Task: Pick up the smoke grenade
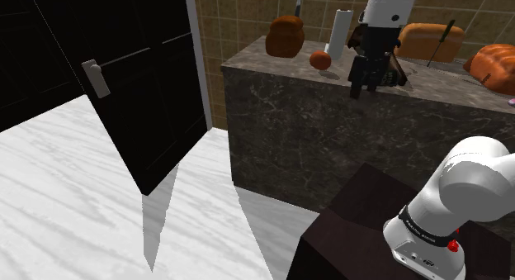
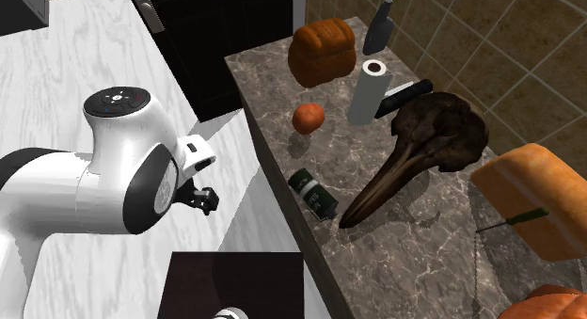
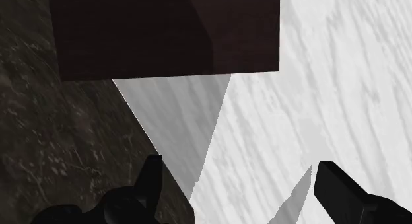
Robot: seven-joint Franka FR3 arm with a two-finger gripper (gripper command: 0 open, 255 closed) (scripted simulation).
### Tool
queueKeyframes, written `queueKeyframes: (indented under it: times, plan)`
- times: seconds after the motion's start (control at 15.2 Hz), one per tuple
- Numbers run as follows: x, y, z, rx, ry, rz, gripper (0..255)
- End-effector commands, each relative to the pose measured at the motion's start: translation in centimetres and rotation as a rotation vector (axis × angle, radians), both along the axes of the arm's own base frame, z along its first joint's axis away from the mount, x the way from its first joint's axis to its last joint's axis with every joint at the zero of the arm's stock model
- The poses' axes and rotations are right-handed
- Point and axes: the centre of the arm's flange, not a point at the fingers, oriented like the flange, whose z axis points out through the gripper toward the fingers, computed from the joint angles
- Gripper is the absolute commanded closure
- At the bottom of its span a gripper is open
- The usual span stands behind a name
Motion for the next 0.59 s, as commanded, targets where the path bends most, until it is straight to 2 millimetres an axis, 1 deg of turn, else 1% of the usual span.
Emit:
queueKeyframes:
  times: [0.0, 0.26, 0.53]
  plan:
    - [0.0, 0.0, 0.0, 0.0, 0.0, 0.0, 0]
    - [-0.3, -5.0, -0.3, -0.004, -0.014, 0.101, 0]
    - [-0.2, -10.1, -0.5, -0.008, -0.028, 0.201, 0]
